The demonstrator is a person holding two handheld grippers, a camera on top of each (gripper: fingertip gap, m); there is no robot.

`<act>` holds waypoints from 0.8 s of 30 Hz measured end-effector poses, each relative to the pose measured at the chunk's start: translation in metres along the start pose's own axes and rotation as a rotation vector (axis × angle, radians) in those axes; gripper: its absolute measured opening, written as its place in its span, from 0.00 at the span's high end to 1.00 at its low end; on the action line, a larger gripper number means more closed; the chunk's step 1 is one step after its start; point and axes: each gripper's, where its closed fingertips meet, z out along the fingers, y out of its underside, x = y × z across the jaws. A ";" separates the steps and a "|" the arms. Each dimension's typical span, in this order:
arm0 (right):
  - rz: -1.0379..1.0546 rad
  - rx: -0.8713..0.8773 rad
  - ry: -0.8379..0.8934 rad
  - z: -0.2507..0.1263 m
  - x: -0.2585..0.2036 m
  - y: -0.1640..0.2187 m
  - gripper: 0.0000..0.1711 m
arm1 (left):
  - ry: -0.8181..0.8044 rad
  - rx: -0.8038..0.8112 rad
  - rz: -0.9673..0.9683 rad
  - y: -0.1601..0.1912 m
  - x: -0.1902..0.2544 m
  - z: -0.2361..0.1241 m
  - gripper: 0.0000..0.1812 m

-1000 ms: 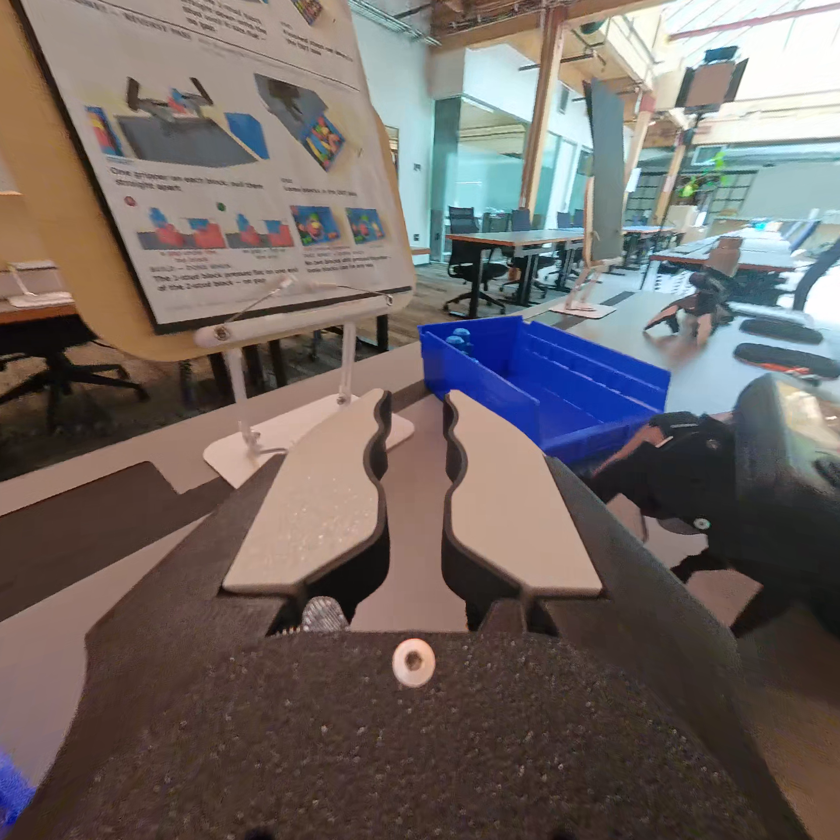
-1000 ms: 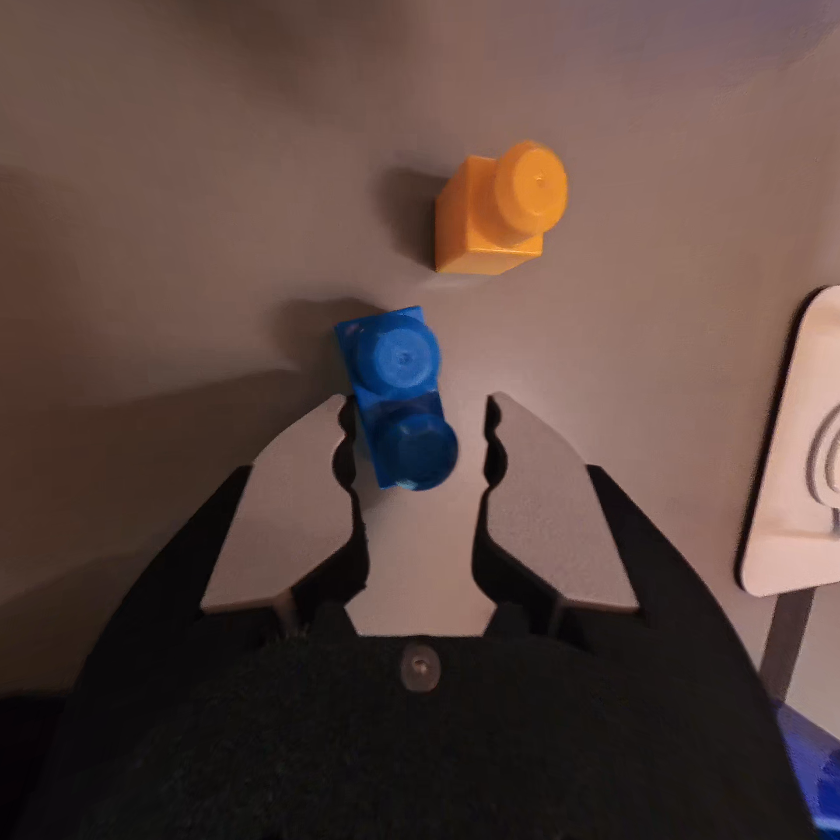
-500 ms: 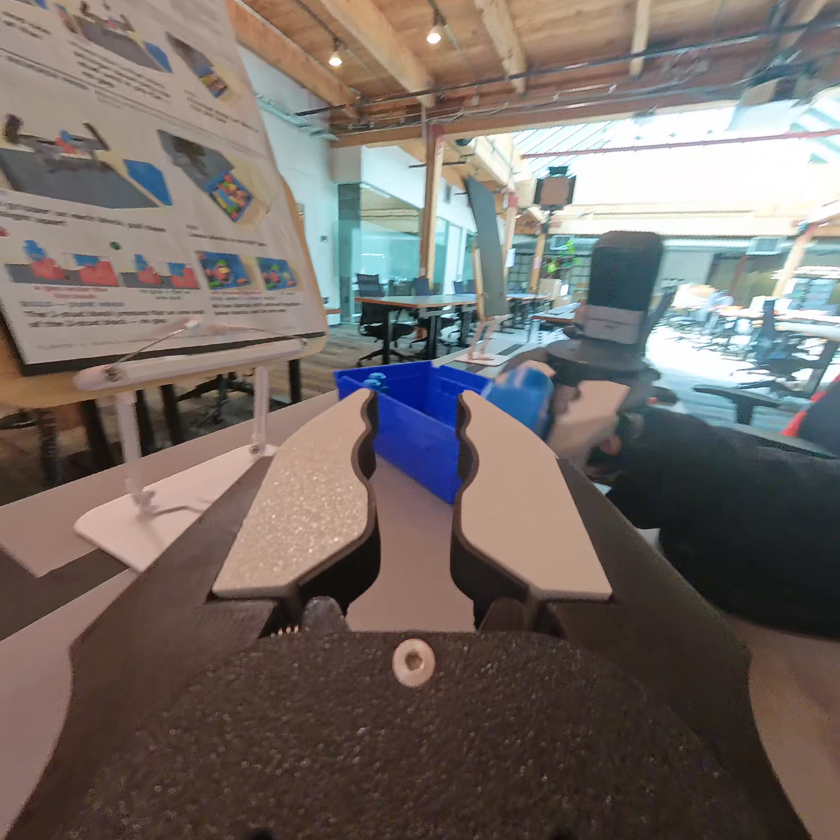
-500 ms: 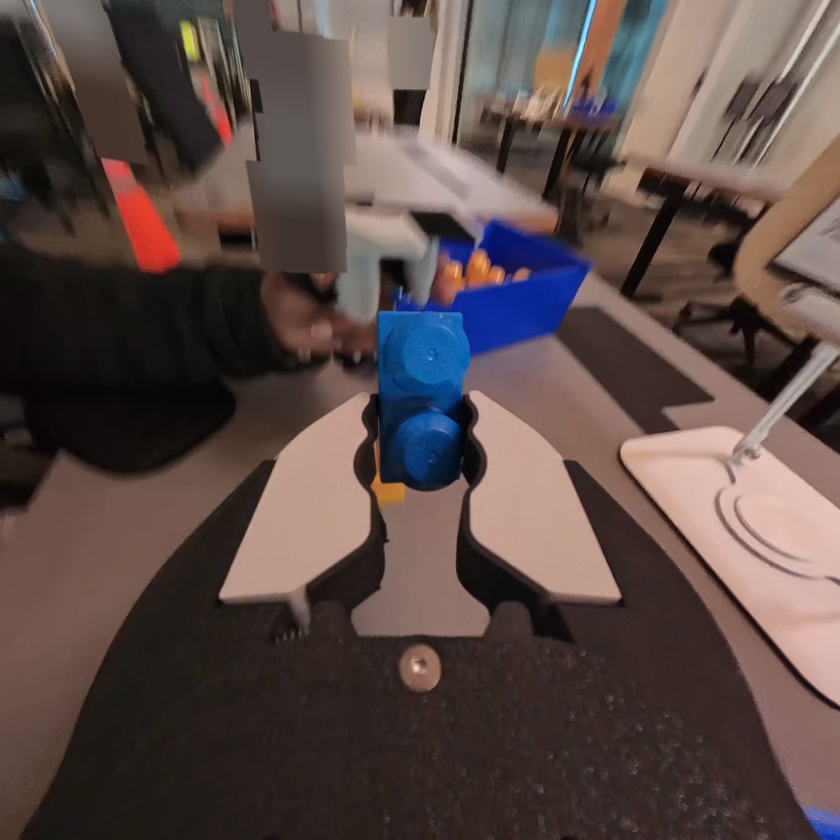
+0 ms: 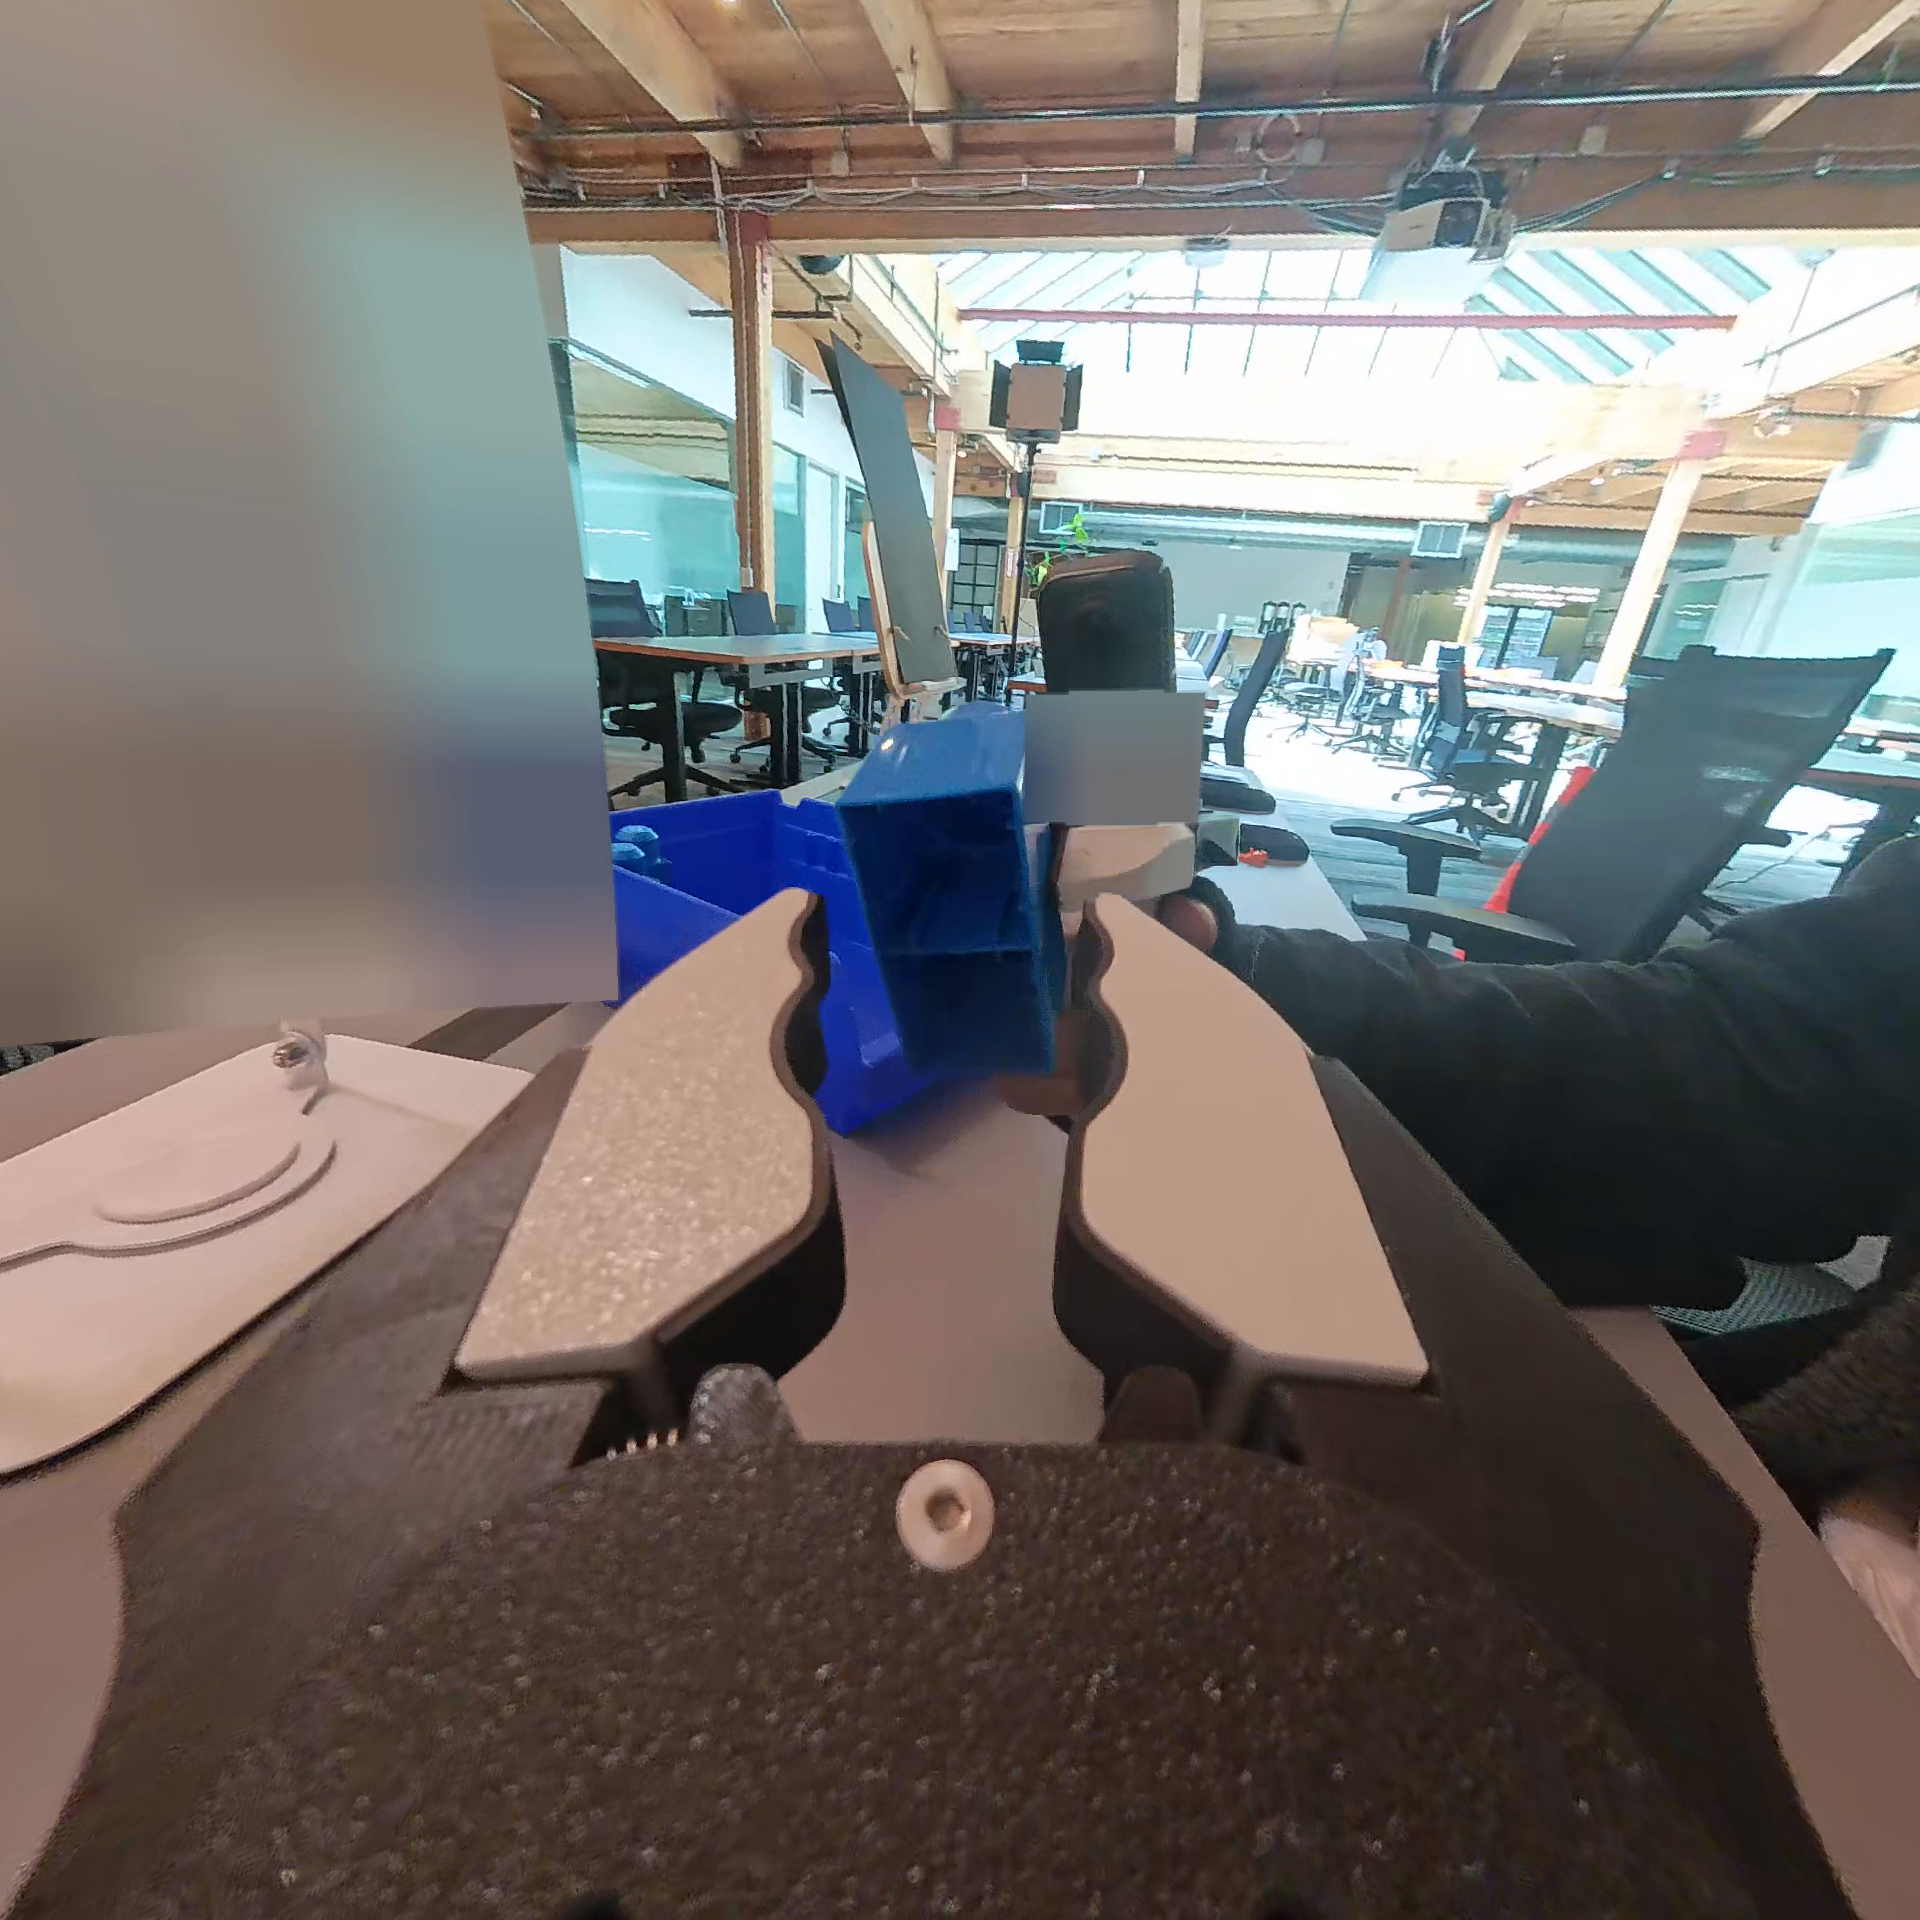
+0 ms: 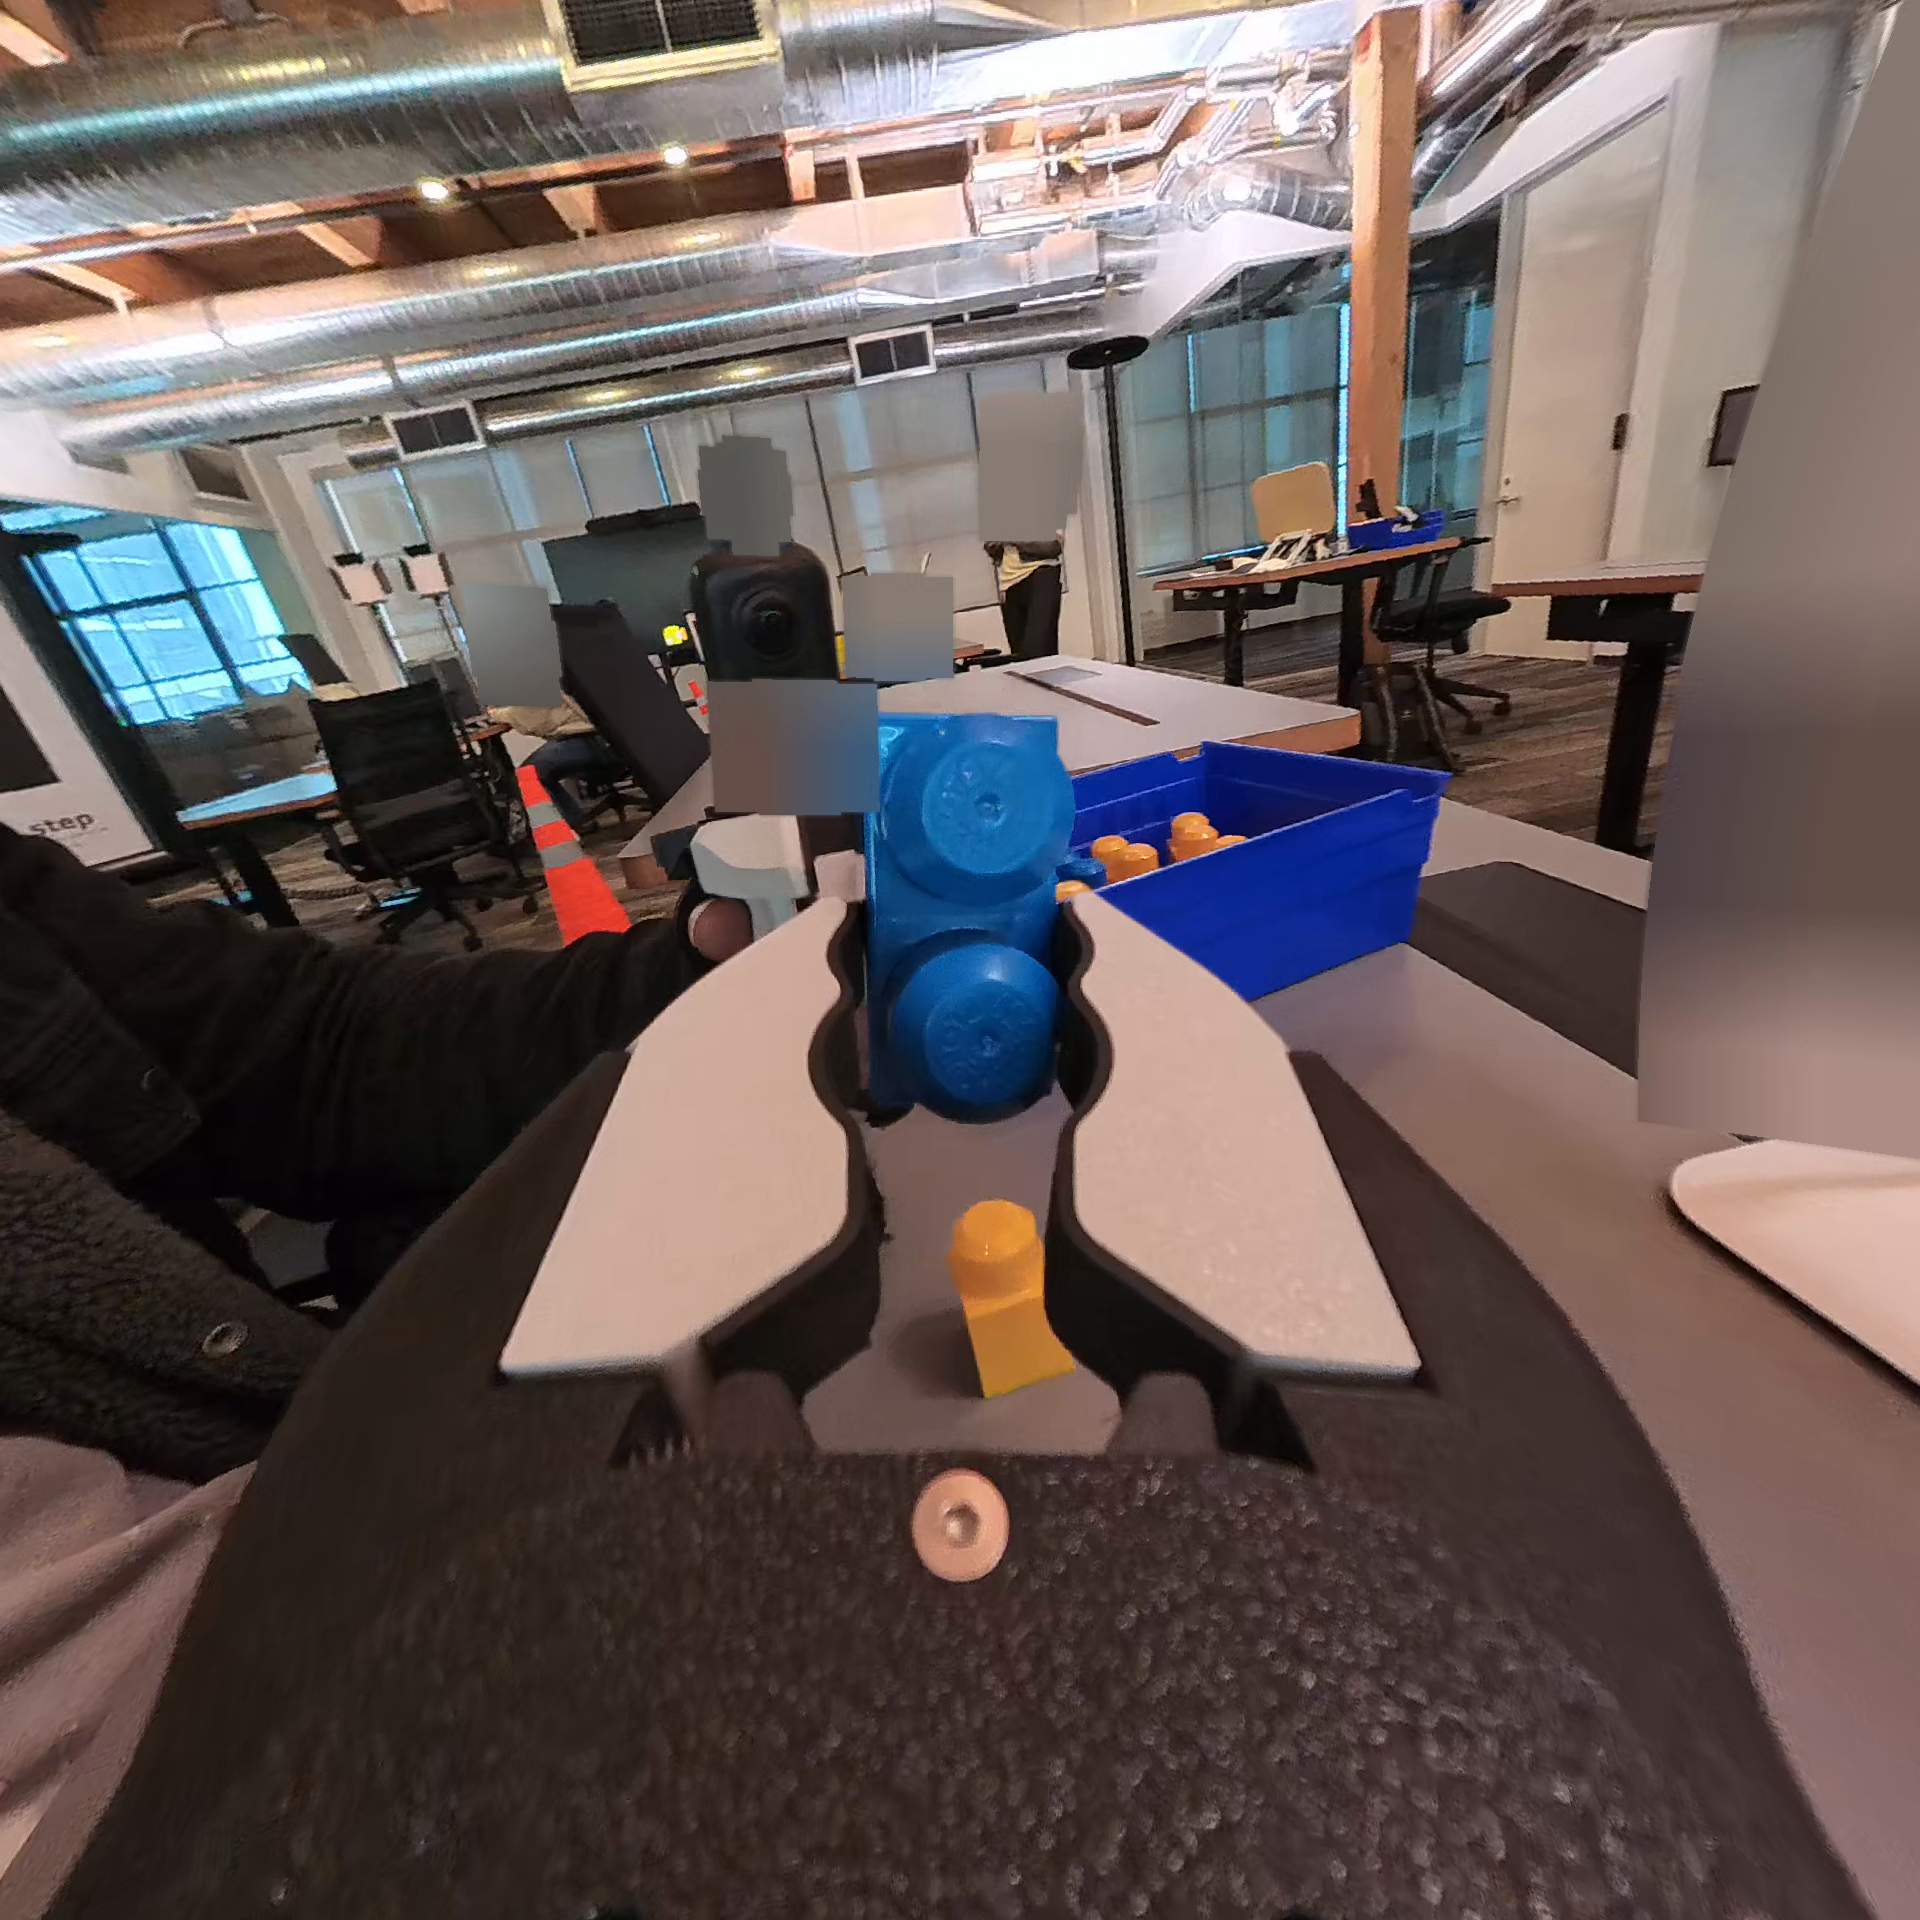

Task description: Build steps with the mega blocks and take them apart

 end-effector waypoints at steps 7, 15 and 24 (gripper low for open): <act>-0.042 -0.042 -0.030 0.010 -0.013 0.009 0.80 | 0.042 -0.008 -0.015 0.003 0.010 0.003 0.80; -0.039 -0.083 -0.009 0.009 -0.009 0.010 0.79 | 0.053 -0.030 -0.013 0.001 0.006 -0.003 0.80; -0.295 -0.709 0.066 0.011 0.005 0.084 0.73 | -0.210 0.100 0.039 -0.039 -0.051 -0.047 0.80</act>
